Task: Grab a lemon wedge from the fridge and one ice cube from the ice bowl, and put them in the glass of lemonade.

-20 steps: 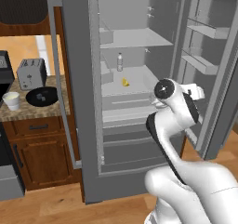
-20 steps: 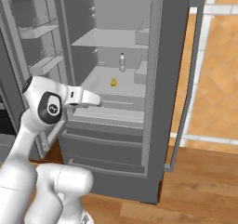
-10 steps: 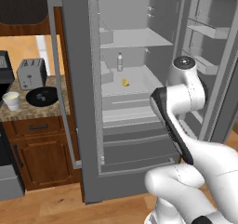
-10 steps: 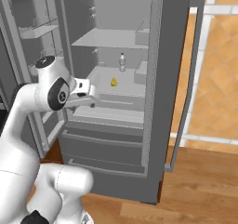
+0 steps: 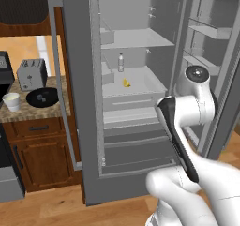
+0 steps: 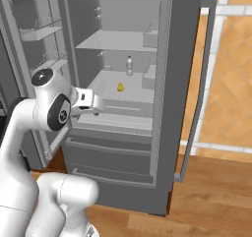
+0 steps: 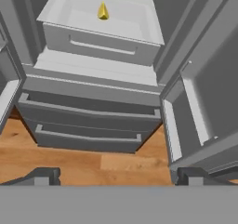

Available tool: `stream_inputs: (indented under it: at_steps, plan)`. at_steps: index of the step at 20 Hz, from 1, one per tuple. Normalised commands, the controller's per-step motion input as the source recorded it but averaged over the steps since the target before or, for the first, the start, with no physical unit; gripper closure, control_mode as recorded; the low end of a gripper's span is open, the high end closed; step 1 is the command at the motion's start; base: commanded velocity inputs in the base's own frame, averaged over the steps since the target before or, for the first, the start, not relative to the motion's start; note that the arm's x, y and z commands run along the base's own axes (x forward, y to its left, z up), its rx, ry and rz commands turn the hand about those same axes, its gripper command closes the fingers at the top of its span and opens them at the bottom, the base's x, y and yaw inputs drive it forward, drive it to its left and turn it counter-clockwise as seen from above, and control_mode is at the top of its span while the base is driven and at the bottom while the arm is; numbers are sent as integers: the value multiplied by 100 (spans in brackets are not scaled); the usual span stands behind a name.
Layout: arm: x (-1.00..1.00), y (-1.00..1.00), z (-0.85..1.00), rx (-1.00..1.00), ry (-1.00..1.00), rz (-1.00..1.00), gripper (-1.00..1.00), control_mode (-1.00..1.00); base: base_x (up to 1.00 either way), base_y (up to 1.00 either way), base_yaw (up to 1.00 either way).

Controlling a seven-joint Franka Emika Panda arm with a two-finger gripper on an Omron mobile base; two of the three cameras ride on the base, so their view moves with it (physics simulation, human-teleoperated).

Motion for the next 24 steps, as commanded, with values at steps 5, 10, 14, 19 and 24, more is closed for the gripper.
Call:
stream_inputs:
  at_steps: [5, 10, 14, 19, 24]
  plan:
    - [0, -1, 0, 1, 0, 0, -100, -100, 0, 0, 0]
    - [-23, 0, 0, 0, -16, 0, -100, -100, 0, 0, 0]
    - [0, 0, 0, 0, 0, 0, -100, 100, 15, 0, 0]
    - [0, 0, 0, 0, 0, 0, -100, 100, 47, 0, 0]
    - [0, 0, 0, 0, 0, 0, -100, 100, 64, 1, 0]
